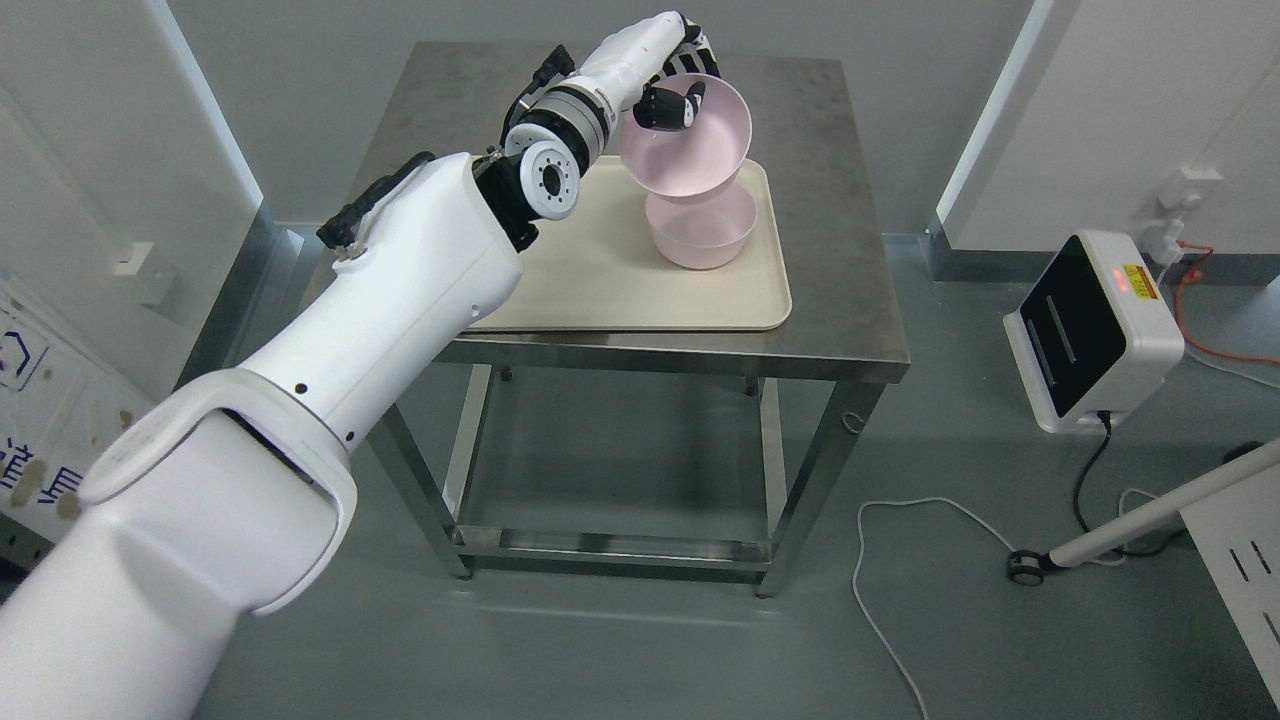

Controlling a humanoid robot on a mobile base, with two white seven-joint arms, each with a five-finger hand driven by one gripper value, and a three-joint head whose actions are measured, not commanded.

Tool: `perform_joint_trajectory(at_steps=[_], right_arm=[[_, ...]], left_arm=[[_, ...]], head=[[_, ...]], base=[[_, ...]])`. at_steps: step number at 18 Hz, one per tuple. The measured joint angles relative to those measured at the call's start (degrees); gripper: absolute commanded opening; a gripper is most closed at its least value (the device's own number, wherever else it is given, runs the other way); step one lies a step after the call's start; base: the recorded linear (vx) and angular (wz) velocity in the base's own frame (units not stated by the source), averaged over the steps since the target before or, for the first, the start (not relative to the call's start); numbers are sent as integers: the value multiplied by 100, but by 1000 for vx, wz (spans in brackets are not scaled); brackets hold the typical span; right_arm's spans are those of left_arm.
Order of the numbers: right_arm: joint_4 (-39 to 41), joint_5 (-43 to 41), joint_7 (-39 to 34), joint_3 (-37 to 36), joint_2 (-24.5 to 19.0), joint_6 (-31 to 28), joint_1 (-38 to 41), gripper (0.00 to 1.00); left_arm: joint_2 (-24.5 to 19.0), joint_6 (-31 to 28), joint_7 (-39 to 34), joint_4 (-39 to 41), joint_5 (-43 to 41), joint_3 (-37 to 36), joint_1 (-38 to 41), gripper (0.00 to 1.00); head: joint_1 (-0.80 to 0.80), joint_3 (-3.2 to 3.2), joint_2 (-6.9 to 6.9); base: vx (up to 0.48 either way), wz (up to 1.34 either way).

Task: Stack pink IKEA bowls on left shelf middle
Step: 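Lift the pink bowl and carry it over the other pink bowl, then lower the bowl into the other bowl and release it, then reach the left hand down to the rim of the stacked bowls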

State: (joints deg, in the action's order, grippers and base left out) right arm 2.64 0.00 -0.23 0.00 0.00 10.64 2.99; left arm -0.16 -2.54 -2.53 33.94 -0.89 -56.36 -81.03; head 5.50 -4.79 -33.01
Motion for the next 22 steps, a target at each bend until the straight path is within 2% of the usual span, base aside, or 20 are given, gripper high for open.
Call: perform_joint_trajectory(at_steps=[9, 13, 16, 17, 18, 19, 20, 21, 22], right_arm=[[0, 0, -25, 0, 0, 0, 0, 100], [0, 0, -24, 0, 0, 0, 0, 100], [0, 0, -17, 0, 0, 0, 0, 100], [0, 0, -8, 0, 0, 0, 0, 100], [0, 0, -5, 0, 0, 0, 0, 100], [0, 0, -4, 0, 0, 0, 0, 100], [0, 0, -3, 0, 0, 0, 0, 100], [0, 0, -4, 0, 0, 0, 0, 100], [0, 0, -1, 0, 0, 0, 0, 100]], left_arm=[[9, -39, -102, -6, 488, -283, 26, 10], [11, 6, -160, 2, 574, -220, 26, 22], [12, 11, -273, 5, 602, -98, 25, 27], [12, 15, -296, 6, 606, -33, 25, 33], [12, 19, -310, 6, 607, 31, 24, 45], [13, 23, -319, 6, 608, 90, 27, 59], [13, 24, -326, 7, 607, 141, 44, 79], [14, 20, -326, 8, 607, 185, 68, 86], [14, 18, -333, 14, 606, 226, 96, 89]], head=[[0, 0, 0], [0, 0, 0], [0, 0, 0], [0, 0, 0], [0, 0, 0], [0, 0, 0], [0, 0, 0], [0, 0, 0], [0, 0, 0]], base=[[0, 0], [0, 0], [0, 0], [0, 0], [0, 0], [0, 0], [0, 0], [0, 0], [0, 0]])
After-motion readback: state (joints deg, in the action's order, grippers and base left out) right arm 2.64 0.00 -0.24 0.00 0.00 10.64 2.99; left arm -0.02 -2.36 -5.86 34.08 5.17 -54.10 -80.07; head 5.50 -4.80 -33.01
